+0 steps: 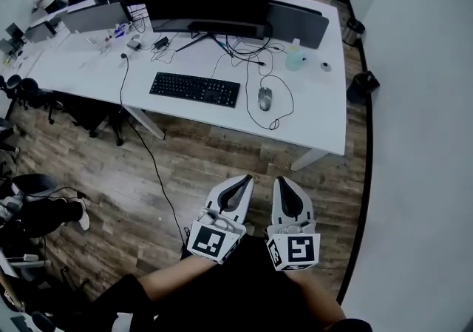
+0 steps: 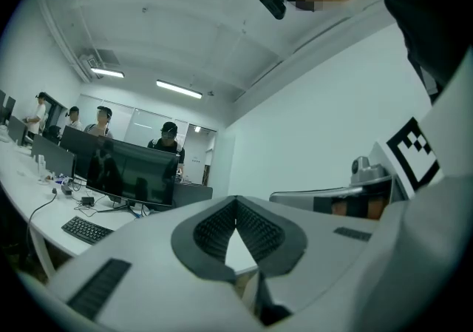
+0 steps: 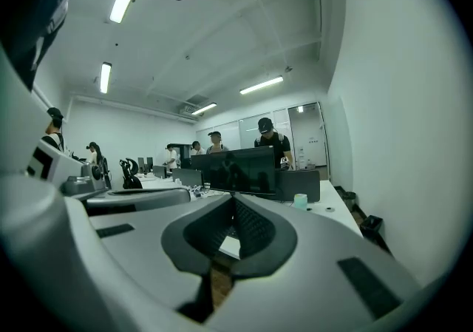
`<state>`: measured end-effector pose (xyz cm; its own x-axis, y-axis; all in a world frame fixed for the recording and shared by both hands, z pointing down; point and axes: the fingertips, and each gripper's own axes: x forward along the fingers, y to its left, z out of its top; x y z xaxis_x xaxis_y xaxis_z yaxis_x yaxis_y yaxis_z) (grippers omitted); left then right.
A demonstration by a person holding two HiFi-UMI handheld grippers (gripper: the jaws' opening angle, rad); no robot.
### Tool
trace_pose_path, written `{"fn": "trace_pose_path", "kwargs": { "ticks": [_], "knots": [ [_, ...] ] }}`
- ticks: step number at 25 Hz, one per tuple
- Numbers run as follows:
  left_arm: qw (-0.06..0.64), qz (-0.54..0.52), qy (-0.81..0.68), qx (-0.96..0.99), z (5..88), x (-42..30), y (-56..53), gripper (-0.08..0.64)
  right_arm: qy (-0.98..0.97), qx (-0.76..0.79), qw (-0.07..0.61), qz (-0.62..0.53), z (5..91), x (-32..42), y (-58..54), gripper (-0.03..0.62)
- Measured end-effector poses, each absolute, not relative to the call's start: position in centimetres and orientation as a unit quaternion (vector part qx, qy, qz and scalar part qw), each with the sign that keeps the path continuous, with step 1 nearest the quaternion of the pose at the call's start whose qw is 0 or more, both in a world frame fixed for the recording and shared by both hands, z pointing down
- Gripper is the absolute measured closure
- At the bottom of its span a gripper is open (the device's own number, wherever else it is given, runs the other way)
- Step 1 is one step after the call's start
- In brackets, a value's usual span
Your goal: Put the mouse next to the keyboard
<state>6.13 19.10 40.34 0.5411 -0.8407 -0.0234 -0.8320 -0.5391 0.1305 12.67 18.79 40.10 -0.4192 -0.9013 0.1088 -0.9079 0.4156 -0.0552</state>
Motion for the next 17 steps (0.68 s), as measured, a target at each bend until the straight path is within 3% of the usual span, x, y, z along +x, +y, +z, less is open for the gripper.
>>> {"fn": "trace_pose_path", "kwargs": {
  "ticks": [17],
  "knots": [
    [0.026,-0.052,-0.442,0.895,39.8,8.4,20.3,0.557,-0.838,0.544,0.037,0.031,40.0,13.4,21.1,0.574]
  ]
}}
